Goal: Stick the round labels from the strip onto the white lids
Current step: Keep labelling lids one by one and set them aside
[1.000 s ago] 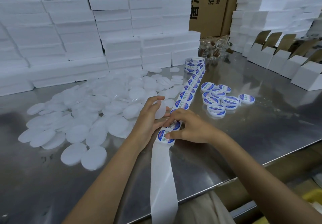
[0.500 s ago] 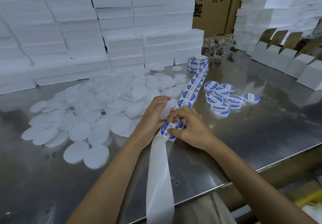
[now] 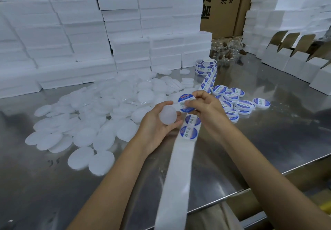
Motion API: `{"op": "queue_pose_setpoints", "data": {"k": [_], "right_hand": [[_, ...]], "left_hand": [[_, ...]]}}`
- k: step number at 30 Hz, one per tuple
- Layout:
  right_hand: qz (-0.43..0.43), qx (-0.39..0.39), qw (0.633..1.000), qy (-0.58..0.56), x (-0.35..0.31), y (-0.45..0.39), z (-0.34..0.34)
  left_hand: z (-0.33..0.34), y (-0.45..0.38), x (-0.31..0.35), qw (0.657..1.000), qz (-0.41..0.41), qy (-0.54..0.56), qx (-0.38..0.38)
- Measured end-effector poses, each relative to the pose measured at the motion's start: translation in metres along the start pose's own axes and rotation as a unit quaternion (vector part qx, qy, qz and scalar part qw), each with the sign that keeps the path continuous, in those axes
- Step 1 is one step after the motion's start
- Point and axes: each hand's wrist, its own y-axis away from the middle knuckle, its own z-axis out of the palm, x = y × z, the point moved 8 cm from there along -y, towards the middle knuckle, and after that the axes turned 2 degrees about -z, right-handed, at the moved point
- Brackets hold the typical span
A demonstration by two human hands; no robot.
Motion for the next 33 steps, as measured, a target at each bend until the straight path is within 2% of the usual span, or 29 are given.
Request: {"op": "queue_pose_setpoints", "data": {"k": [2, 7, 13, 25, 30, 33], "right_hand": [[-0.009, -0.008, 0.998, 0.056, 0.002, -0.003, 0.012], [-0.055, -0.004, 0.989, 0.140, 0.013, 0.001, 0.028], [-0.071, -0.013, 0.981, 0.179, 0.019, 0.003, 0.030], [-0.122, -0.009, 0.964, 0.234, 0.017, 0.005, 0.029], [-0.204, 0.023, 0.921, 0.332, 0.007, 0.011, 0.027], [-0.216, 0.044, 0.913, 0.345, 0.005, 0.013, 0.025]], "left_hand": [[0.004, 0.000, -0.001, 0.998, -0.009, 0.065, -0.018], [0.010, 0.002, -0.002, 0.988, -0.030, 0.145, -0.041], [0.008, 0.002, -0.002, 0.989, -0.021, 0.145, -0.013], [0.014, 0.005, -0.002, 0.993, -0.003, 0.114, -0.025], [0.016, 0.006, -0.001, 0.992, -0.011, 0.119, -0.038], [0.016, 0.006, -0.003, 0.987, -0.026, 0.155, -0.038]]}}
